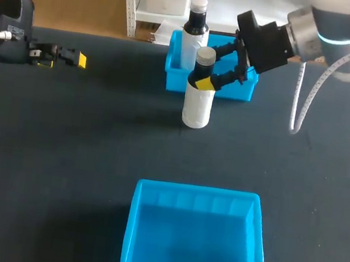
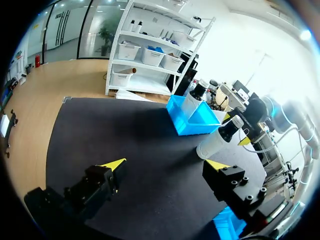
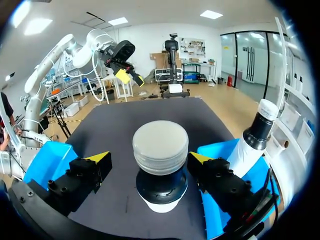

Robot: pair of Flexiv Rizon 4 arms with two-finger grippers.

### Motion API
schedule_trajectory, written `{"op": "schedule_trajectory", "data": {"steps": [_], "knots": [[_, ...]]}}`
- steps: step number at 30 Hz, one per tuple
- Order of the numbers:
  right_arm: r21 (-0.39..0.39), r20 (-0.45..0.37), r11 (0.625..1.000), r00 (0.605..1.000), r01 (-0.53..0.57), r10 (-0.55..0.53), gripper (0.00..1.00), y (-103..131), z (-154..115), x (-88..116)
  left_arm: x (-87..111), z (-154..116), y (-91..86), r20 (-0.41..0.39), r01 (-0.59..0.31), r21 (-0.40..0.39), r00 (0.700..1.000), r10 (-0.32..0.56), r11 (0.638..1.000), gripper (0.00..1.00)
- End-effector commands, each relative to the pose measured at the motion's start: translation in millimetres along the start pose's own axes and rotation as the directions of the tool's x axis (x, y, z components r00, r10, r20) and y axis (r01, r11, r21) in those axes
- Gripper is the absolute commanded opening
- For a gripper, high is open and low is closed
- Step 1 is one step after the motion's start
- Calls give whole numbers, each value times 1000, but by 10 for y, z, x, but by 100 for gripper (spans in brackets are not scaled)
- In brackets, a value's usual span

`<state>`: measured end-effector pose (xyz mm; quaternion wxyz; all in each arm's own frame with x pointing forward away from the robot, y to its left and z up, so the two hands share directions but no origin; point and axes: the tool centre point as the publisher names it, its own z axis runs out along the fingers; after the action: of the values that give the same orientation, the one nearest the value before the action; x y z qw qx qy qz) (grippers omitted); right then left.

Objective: Pick up the bottle, and place it in the far bin if it is heavy, or in the near bin if it is light.

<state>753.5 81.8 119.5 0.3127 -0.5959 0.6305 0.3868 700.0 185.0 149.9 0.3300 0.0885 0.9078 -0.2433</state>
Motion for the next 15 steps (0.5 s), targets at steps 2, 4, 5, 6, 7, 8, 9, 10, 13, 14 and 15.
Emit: {"op": "schedule_trajectory", "data": {"steps": [2,4,5,6,7,8,9,10,13,14,15], "knots": [[-16,3,1000,1000,-3,3,100,-64,35,2,0,0,0,0,0,0,1000,0,1000,100],[-15,4,1000,1000,-5,5,96,-66,38,2,0,0,0,0,0,0,1000,0,1000,100],[-14,5,1000,1000,-6,6,91,-67,38,3,0,0,0,0,0,0,1000,0,1000,100],[-14,5,1000,1000,-6,7,90,-67,38,3,0,0,0,0,0,0,1000,0,1000,100],[-13,5,1000,1000,-7,7,85,-68,38,3,0,0,0,0,0,0,1000,0,1000,100],[-12,6,1000,1000,-7,7,84,-69,37,3,0,0,0,0,0,0,1000,0,1000,100],[-12,6,1000,1000,-7,7,81,-69,36,4,0,0,0,0,0,0,1000,0,1000,100],[-11,5,1000,1000,-7,7,79,-69,36,4,0,0,0,0,0,0,1000,0,1000,100],[-9,4,1000,1000,-7,7,72,-66,29,5,0,0,0,0,0,0,1000,0,1000,100],[-9,4,1000,1000,-7,7,68,-64,26,6,0,0,0,0,0,0,1000,0,1000,100],[-8,4,1000,1000,-7,7,63,-63,24,7,0,0,0,0,0,0,1000,0,1000,100]]}}
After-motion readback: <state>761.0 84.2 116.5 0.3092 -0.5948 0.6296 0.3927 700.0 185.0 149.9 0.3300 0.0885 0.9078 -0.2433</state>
